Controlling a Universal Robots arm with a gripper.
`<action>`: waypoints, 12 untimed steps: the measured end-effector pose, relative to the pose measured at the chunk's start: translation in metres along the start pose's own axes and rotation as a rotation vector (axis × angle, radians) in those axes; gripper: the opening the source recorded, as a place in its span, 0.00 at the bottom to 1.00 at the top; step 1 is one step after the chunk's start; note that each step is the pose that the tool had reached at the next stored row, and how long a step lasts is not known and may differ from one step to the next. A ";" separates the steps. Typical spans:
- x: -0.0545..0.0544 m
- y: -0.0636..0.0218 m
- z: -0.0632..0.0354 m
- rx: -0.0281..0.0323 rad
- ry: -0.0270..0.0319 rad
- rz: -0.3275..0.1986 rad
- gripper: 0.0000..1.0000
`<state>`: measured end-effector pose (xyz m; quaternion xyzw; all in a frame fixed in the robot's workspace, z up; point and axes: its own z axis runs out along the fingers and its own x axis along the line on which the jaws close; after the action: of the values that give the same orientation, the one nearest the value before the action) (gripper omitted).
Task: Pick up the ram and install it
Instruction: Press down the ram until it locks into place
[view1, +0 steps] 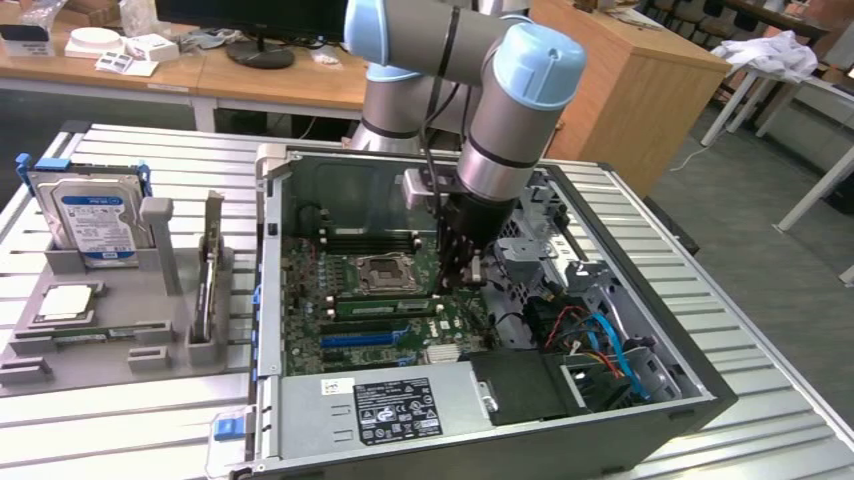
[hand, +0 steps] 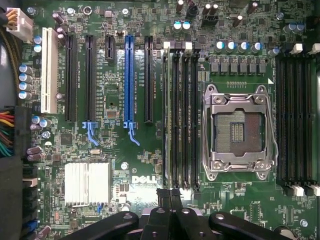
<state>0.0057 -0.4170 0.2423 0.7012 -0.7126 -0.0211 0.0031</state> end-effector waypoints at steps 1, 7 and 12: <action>0.000 0.0000 0.0001 0.0000 0.0001 0.000 0.11; -0.001 0.0000 0.0006 0.0002 -0.0004 0.000 0.11; -0.003 0.0000 0.0009 0.0000 -0.0001 0.000 0.11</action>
<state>0.0058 -0.4137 0.2415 0.7012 -0.7126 -0.0212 0.0030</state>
